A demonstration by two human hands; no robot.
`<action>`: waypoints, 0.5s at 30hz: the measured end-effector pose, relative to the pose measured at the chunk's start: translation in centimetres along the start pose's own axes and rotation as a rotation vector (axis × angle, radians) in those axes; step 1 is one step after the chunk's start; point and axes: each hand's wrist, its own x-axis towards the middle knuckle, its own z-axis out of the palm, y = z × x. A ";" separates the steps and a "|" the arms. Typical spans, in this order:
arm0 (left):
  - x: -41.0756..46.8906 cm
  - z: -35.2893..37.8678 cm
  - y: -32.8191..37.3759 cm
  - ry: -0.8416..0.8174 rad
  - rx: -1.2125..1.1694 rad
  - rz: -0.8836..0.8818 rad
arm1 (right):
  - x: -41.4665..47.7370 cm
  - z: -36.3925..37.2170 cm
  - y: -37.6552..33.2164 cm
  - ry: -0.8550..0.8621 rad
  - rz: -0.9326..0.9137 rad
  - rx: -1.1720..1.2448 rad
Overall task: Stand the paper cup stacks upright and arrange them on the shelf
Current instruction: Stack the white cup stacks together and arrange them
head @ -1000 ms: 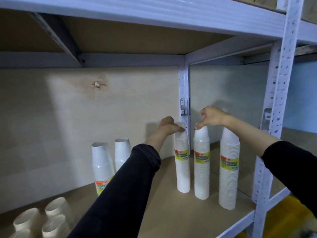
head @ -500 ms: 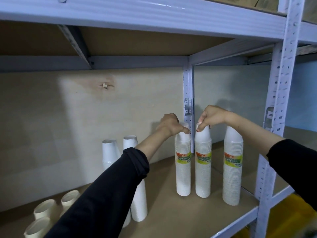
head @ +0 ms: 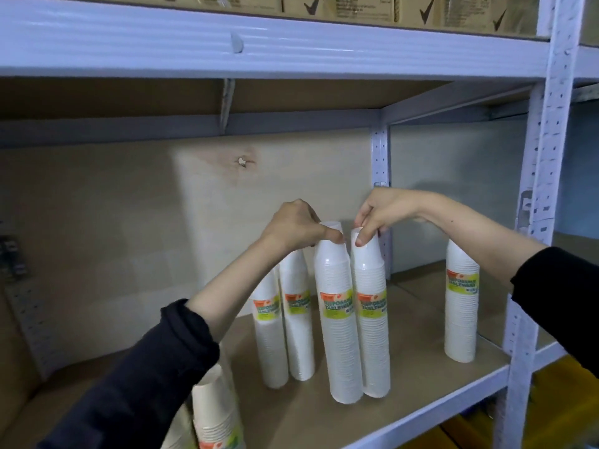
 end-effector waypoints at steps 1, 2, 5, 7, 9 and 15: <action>-0.6 -0.7 -0.5 0.016 0.009 -0.010 | 0.0 0.4 -0.8 -0.012 -0.017 0.006; -1.2 -1.3 -1.0 0.033 0.017 -0.021 | 0.0 0.8 -1.5 -0.027 -0.030 0.015; -2.5 -2.6 -2.5 0.070 0.033 -0.062 | 0.3 2.2 -3.6 -0.083 -0.077 0.043; -3.1 -2.9 -3.5 0.077 0.051 -0.091 | 0.7 3.5 -4.6 -0.113 -0.084 0.051; -3.5 -2.8 -4.5 0.085 0.075 -0.114 | 1.2 4.8 -5.2 -0.121 -0.094 0.046; -3.7 -1.8 -7.4 0.035 0.106 -0.178 | 2.2 7.0 -5.5 -0.064 -0.104 0.156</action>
